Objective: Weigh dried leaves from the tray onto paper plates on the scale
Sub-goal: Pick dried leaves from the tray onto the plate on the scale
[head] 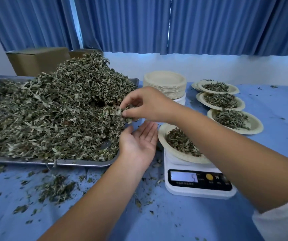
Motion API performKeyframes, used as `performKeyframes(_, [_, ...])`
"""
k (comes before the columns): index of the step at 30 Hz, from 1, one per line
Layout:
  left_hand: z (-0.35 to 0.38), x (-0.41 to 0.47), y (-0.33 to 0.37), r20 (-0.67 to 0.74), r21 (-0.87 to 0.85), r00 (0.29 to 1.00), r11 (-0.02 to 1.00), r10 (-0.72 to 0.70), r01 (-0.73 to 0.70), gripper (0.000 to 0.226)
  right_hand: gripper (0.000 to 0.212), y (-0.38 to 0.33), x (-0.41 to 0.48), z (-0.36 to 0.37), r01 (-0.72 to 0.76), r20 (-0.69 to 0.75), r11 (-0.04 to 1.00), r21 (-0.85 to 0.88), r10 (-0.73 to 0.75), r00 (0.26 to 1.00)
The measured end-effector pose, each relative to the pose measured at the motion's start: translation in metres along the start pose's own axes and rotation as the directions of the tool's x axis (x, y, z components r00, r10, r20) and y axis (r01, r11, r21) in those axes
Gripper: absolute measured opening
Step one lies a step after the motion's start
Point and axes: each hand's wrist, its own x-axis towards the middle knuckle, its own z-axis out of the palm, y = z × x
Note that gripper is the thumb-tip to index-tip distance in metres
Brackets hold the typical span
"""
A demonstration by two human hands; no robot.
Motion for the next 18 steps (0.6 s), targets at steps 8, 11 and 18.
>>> performKeyframes(8, [-0.003, 0.005, -0.002, 0.013, 0.038, 0.999, 0.999, 0.029, -0.03, 0.049, 0.011, 0.031, -0.065, -0.067, -0.149, -0.076, 0.974, 0.172, 0.164, 0.983])
performKeyframes(11, [-0.003, 0.007, -0.002, 0.006, 0.074, 0.999, 0.996, 0.047, -0.047, 0.049, 0.011, 0.035, -0.076, -0.083, -0.18, -0.054, 0.978, 0.104, 0.186, 0.981])
performKeyframes(18, [-0.006, 0.008, -0.002, 0.008, 0.104, 0.998, 0.993, 0.06, -0.061, 0.05, 0.002, 0.035, -0.086, -0.107, -0.265, 0.125, 0.954, -0.141, 0.283, 0.951])
